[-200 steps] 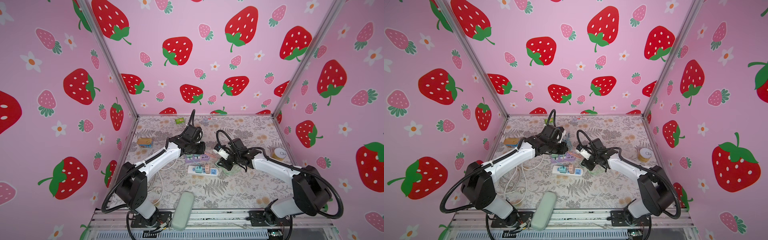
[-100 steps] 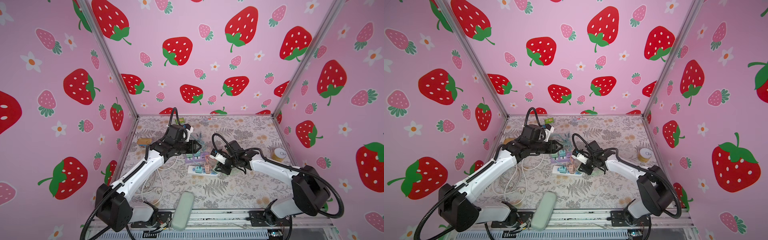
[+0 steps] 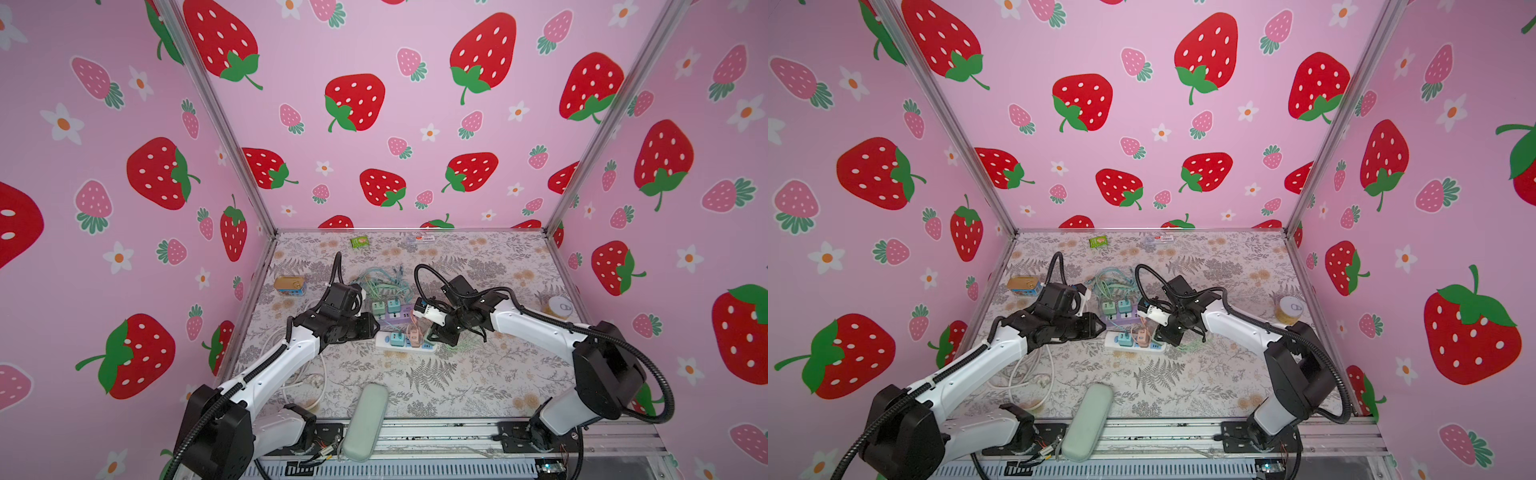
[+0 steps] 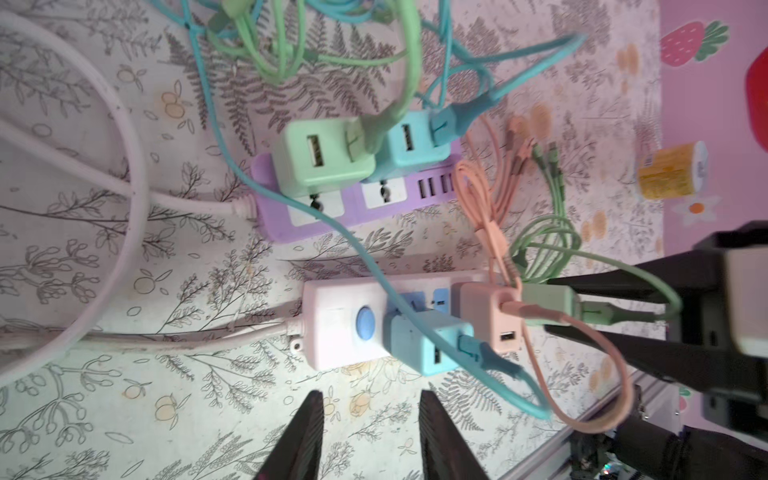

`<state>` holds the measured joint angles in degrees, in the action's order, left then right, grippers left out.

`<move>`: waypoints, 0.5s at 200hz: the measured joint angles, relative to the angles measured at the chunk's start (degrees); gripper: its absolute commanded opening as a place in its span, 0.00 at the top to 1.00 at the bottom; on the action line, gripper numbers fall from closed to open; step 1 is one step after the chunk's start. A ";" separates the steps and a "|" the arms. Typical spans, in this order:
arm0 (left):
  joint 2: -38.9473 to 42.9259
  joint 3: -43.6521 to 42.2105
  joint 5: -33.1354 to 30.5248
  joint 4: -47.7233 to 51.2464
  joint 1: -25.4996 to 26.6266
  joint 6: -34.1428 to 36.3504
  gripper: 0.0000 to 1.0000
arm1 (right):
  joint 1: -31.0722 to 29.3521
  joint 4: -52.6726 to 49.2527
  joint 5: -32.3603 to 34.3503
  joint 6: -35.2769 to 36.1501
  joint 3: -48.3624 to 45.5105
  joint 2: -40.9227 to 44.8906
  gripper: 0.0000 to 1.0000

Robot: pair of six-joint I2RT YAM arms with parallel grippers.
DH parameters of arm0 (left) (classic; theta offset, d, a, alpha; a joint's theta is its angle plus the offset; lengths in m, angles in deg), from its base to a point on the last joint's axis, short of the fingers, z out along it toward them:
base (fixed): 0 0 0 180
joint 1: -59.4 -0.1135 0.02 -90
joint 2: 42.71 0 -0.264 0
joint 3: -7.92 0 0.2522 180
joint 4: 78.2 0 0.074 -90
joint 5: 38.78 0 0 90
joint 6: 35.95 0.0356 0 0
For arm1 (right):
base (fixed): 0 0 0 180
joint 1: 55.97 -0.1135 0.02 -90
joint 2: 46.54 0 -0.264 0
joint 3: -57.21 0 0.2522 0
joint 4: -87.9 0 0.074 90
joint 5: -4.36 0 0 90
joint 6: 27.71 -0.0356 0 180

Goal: Insert the plug

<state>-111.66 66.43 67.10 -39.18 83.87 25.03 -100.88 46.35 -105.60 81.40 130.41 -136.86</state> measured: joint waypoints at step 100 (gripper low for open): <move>-11.13 -3.06 1.11 -10.14 0.00 -1.44 0.65 | -1.68 -0.90 0.61 4.52 0.39 -0.35 0.77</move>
<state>-122.79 63.37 68.21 -49.33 83.87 23.59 -102.56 45.46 -104.99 85.93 130.80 -137.21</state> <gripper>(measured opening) 0.351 0.290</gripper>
